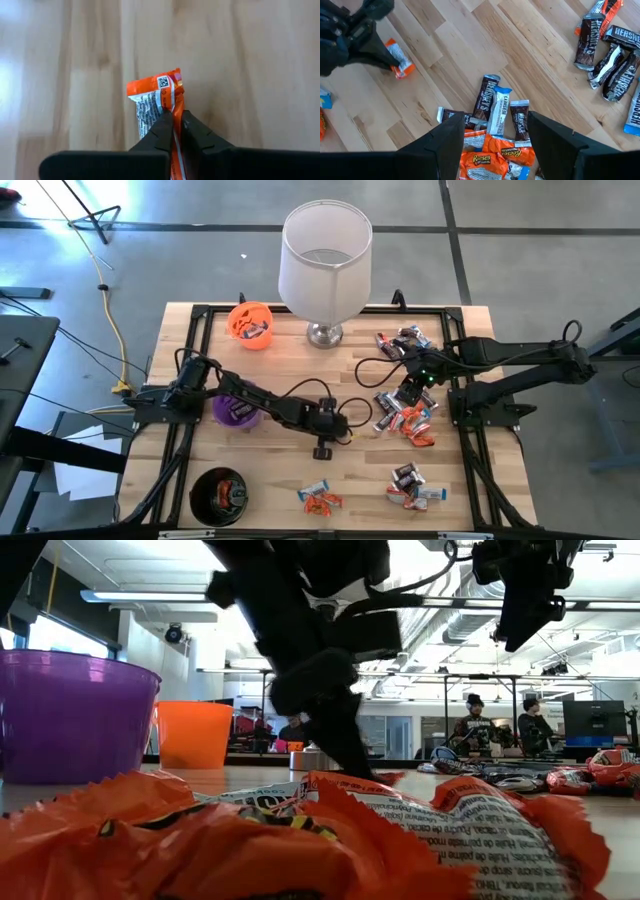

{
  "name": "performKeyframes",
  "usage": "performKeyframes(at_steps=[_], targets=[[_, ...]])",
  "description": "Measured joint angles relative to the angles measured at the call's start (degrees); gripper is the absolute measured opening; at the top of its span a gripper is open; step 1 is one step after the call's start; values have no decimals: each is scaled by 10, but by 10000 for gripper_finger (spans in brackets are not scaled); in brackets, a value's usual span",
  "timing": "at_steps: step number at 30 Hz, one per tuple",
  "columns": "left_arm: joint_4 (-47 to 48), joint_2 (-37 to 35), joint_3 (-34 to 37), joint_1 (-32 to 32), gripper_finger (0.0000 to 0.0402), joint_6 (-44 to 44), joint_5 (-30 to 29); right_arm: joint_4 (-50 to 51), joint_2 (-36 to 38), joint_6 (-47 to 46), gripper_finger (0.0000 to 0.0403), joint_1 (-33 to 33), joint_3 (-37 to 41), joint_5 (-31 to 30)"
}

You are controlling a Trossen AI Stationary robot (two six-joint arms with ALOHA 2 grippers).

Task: Sort candy
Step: Put the orange chocolate into the black bucket

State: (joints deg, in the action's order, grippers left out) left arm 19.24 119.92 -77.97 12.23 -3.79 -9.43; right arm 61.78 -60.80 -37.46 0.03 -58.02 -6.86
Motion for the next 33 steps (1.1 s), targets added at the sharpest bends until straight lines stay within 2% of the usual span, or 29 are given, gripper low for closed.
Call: performKeyframes(at_steps=[6, 13, 20, 26, 33], targets=[[65, -38, 3, 9, 3, -53, -21, 0, 0, 0, 211, 0, 0, 0], [144, -135, 1, 46, 3, -111, -63, 0, 0, 0, 211, 0, 0, 0], [228, -233, 0, 101, 3, -192, -139, -1, 0, 0, 211, 0, 0, 0], [321, -288, 0, 151, 3, -303, -181, -3, 0, 0, 211, 0, 0, 0], [420, -307, -1, 214, 3, -499, -165, -3, 0, 0, 211, 0, 0, 0]])
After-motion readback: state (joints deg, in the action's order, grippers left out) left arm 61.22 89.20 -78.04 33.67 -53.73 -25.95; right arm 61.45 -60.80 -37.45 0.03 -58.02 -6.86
